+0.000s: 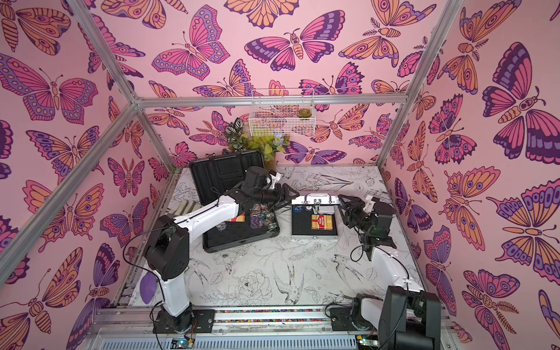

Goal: Open the poker set cases
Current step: Open the case lid on the poker set case.

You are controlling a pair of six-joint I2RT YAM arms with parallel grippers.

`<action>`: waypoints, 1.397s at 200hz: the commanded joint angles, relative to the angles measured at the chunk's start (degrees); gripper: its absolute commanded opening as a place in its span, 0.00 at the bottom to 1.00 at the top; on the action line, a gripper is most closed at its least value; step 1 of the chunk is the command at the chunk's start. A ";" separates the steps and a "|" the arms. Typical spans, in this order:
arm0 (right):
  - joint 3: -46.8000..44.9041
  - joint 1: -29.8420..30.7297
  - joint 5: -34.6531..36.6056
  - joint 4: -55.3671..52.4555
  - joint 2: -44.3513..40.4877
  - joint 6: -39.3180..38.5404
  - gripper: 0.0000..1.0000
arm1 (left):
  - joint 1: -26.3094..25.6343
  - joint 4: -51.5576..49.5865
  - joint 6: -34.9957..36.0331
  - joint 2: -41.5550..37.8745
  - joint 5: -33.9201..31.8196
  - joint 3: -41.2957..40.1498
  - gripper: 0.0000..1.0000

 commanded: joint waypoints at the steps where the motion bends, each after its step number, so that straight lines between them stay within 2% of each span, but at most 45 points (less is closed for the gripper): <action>1: 3.52 0.82 -1.78 5.86 2.62 2.76 0.61 | 0.31 4.30 -1.48 1.15 4.98 4.58 0.67; 35: 9.32 0.82 0.05 9.21 9.78 3.93 0.61 | 2.90 4.22 -3.85 6.30 6.59 10.82 0.67; 68: 13.43 1.04 1.16 16.21 16.18 7.20 0.61 | 5.73 4.18 -5.20 8.68 6.52 13.43 0.67; 129: 21.21 4.96 1.17 18.50 26.19 7.84 0.62 | 9.02 -0.86 0.09 6.50 4.57 12.29 0.67; 163: 26.11 6.60 1.17 19.40 30.77 8.25 0.64 | 9.55 -3.14 2.78 4.68 3.24 10.35 0.67; 190: 28.39 6.80 3.89 19.15 33.89 8.21 0.68 | 9.64 -3.90 4.11 3.42 2.18 8.92 0.67; 207: 29.76 6.84 3.92 20.72 35.62 9.50 0.72 | 9.64 -4.32 4.51 2.92 1.63 8.30 0.68; 224: 30.53 6.80 3.81 21.39 36.33 10.09 0.81 | 9.65 -4.75 5.29 2.32 1.26 7.76 0.68; 258: 30.24 6.87 3.72 18.94 35.01 8.80 0.83 | 10.03 -7.96 9.14 0.54 -0.95 7.32 0.69; 279: 30.33 6.84 3.19 12.92 32.71 6.15 0.83 | 10.77 -10.94 13.17 -1.25 -3.88 6.93 0.70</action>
